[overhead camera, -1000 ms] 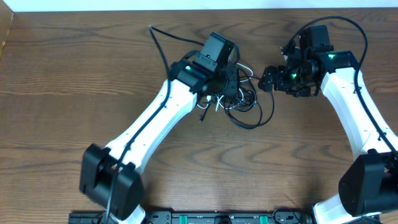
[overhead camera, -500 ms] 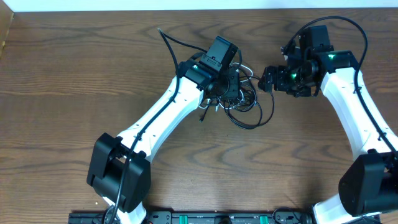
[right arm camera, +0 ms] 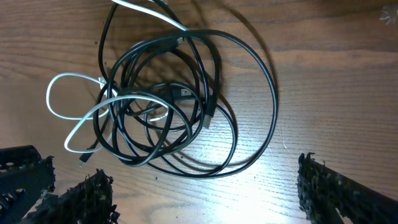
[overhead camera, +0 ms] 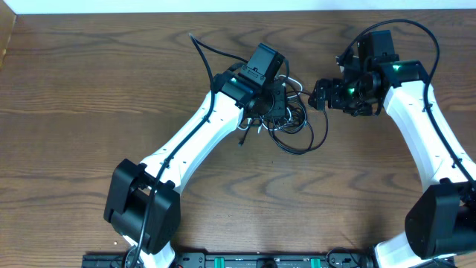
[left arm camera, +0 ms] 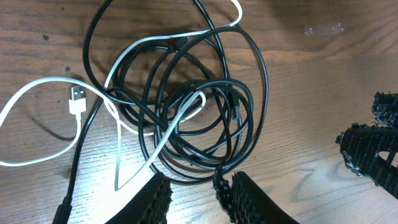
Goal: Untangle cables
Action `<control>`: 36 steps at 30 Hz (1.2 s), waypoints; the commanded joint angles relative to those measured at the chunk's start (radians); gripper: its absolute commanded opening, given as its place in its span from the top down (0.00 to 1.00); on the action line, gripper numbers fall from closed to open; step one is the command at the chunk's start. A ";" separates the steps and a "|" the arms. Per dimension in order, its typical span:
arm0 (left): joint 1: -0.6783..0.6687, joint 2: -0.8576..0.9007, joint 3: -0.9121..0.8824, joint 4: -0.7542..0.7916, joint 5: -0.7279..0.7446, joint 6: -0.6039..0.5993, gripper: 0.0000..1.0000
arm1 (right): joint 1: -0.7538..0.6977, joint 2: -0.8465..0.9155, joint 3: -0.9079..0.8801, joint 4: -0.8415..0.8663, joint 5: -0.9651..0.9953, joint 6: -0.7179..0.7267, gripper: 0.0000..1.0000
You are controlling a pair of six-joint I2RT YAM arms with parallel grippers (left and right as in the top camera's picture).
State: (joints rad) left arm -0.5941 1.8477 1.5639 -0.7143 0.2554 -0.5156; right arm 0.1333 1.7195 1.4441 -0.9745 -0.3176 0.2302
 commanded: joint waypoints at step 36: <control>-0.003 0.002 -0.004 -0.055 -0.010 0.213 0.67 | 0.005 -0.005 0.006 0.000 0.005 -0.019 0.03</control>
State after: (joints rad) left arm -0.5941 1.8477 1.5639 -0.7574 0.2554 -0.3820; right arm 0.1333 1.7195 1.4441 -0.9749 -0.3176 0.2256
